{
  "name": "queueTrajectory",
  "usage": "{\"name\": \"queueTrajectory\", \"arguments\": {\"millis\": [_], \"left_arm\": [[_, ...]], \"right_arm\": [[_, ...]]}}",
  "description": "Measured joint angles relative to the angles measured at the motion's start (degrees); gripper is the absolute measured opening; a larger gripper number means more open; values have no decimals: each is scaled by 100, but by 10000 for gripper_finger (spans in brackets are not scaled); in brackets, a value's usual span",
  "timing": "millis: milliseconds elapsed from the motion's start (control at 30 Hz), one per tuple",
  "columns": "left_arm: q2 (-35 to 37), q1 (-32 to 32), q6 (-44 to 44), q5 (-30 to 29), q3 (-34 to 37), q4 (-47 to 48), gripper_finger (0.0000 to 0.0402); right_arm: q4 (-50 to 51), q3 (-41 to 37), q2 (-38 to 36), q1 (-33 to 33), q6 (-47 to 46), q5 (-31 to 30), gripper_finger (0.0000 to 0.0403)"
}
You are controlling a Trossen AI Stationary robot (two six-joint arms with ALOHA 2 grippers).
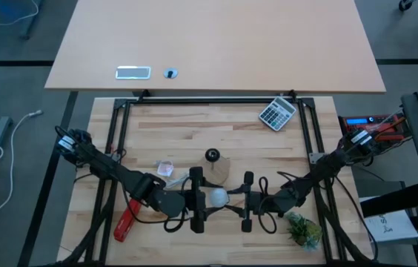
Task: Screw lightbulb
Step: Insert the lightbulb into the brown lamp
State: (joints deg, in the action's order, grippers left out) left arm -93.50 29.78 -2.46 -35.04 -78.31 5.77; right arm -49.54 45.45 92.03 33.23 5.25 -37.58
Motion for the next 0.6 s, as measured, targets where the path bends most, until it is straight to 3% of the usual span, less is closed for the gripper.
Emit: {"name": "queueTrajectory", "arguments": {"millis": [333,600], "left_arm": [[75,-2,215,-237,-527,1022,266],[81,-455,629,-202,-1474,3103,267]], "right_arm": [[681,0,-46,4,-681,-368,147],[898,-2,-52,11,-1051,-618,150]]}}
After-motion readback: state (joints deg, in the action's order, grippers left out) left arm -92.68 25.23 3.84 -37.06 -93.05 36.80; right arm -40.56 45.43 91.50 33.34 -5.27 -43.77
